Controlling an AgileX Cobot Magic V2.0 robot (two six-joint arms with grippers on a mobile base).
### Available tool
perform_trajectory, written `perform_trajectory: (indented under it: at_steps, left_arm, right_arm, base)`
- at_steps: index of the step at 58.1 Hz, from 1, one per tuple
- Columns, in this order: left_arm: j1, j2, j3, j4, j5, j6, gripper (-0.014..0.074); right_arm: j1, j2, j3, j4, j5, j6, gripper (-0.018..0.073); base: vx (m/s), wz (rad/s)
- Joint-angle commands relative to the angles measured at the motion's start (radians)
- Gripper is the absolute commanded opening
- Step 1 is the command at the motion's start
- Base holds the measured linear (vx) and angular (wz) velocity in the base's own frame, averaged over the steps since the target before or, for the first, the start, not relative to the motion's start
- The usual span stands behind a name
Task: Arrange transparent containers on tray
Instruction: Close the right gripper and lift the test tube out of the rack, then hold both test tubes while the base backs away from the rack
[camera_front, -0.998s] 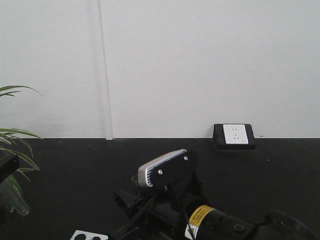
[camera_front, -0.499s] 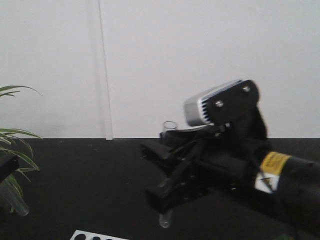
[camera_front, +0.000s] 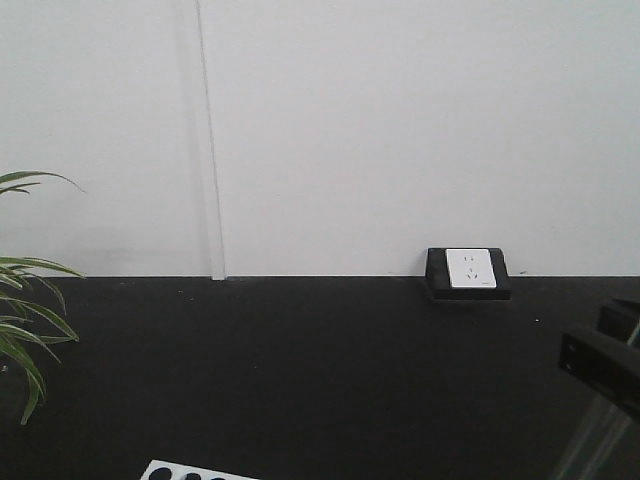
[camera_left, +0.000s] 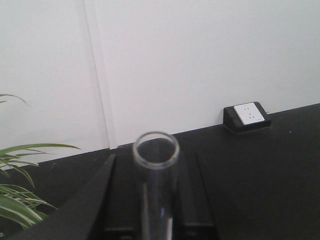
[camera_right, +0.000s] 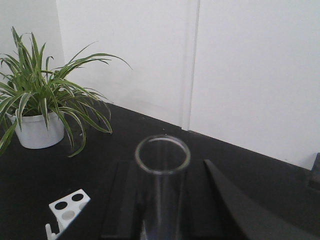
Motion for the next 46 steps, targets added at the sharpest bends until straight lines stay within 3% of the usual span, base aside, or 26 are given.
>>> perform_trajectory:
  at_steps: [1,46]
  left_arm:
    - [-0.005,-0.021,-0.038,0.006,-0.032,-0.016,0.0114]
    - [-0.005,-0.019,-0.038,0.007,-0.012,-0.015,0.0114]
  right_arm:
    - [-0.004,-0.021,-0.014,-0.010,-0.080,-0.004,0.0057]
    - [-0.004,-0.021,-0.014,-0.005,-0.085,-0.009,0.0057]
  base:
    - [0.00,0.00]
    - [0.00,0.00]
